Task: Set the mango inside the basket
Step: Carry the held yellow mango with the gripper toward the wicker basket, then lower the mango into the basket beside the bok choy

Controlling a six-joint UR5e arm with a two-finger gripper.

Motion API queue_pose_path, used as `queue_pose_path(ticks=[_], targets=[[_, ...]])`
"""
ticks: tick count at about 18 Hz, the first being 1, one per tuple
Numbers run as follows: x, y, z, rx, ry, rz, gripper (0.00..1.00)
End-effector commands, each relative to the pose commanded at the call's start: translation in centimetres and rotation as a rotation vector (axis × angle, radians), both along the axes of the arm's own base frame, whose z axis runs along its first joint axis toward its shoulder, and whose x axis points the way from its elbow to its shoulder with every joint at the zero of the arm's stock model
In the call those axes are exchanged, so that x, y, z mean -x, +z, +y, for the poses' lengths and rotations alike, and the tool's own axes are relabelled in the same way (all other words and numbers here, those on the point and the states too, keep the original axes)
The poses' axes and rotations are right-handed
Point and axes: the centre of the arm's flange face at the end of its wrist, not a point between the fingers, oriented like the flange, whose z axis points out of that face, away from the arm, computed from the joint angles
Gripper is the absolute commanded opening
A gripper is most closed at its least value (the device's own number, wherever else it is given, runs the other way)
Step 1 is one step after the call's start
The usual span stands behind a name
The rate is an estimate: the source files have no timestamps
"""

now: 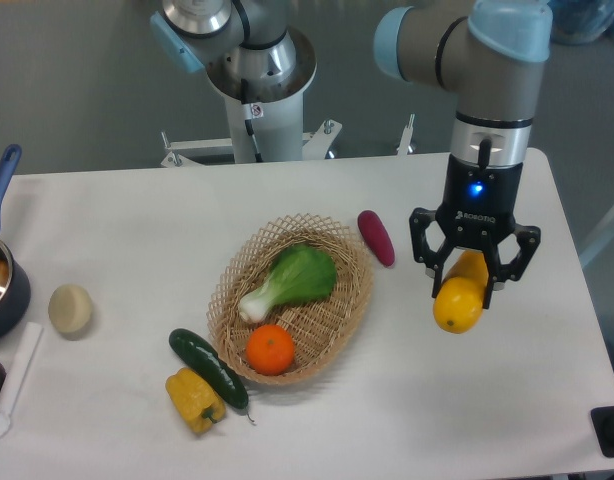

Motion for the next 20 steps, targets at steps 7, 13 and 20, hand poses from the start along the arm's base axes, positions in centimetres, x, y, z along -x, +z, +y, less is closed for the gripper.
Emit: queue_pose_path(ticks=[7,13,20], targets=[[-9.1,-7.6,1.8,0.144,-0.085,-0.104,0.26],[-14.6,-9.2,6.3,0.143,0.014,-0.232,0.26],[-20.1,-12.0,7.7,0.197,-0.071,-0.265,0.27]])
